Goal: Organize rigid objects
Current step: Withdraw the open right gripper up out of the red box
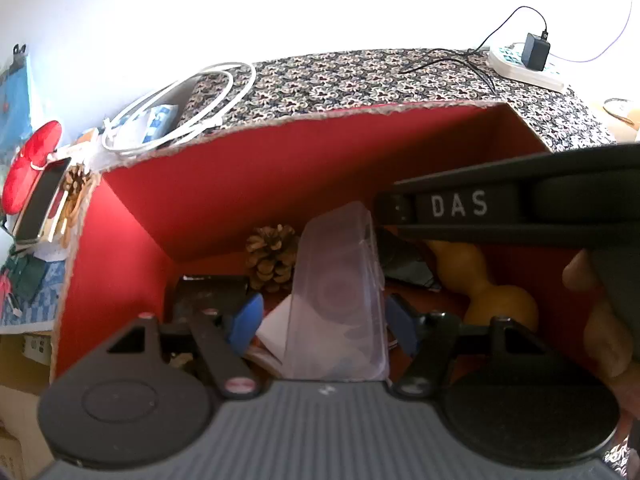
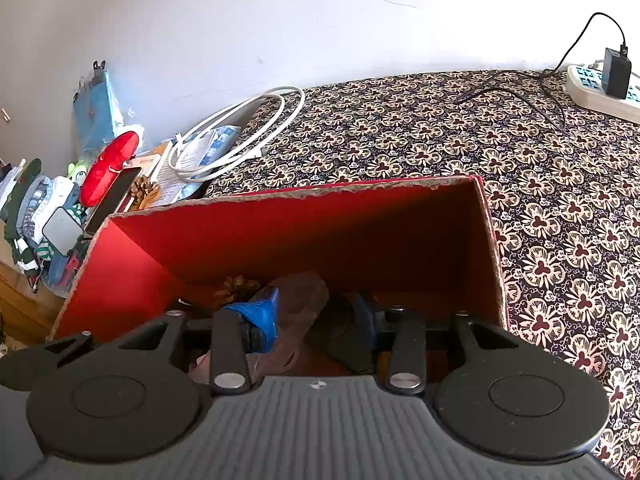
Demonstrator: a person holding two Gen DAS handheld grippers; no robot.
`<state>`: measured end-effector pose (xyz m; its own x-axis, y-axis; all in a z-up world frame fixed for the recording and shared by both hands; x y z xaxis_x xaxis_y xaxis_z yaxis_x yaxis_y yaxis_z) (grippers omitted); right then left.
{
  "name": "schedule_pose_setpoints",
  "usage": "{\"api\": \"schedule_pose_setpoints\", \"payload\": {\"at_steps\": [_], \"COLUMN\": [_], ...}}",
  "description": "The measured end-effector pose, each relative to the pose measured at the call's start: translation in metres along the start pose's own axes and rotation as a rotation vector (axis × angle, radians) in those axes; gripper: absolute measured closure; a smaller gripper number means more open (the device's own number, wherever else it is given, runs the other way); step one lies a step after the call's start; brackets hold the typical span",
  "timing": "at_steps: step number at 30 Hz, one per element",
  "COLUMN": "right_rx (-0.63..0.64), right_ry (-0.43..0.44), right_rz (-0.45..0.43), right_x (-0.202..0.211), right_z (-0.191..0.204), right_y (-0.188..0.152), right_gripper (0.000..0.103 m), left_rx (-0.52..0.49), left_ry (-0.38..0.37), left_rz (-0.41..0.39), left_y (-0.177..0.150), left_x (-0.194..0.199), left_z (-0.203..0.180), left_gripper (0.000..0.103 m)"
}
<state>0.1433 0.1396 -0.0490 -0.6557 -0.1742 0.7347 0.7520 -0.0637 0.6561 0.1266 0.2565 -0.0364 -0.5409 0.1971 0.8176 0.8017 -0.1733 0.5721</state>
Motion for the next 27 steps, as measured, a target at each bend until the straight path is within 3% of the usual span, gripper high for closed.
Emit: {"api": "schedule_pose_setpoints", "payload": {"at_steps": [27], "right_rx": [0.005], "right_ry": [-0.033], "right_rz": [-0.016], "right_x": [0.0020], "right_z": [0.0021], "right_y": [-0.0006], "right_gripper": [0.079], "left_rx": [-0.021], "left_ry": [-0.008], "left_rz": [-0.016], "left_y": [-0.0005], "left_x": [-0.0002], "left_z": [-0.0022], "left_gripper": [0.036]}}
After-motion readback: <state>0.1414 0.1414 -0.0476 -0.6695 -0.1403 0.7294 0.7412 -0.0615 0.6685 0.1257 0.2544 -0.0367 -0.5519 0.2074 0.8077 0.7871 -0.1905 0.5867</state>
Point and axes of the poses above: each gripper's, at about its wrist camera, not at the fingertips, and x roughly against the way its jaws point, z to its left, y to its top, the point moved 2 cm from there along -x, roughly the way its jaws point, and after that the axes turned 8 degrees about -y, right-handed, at the moved point
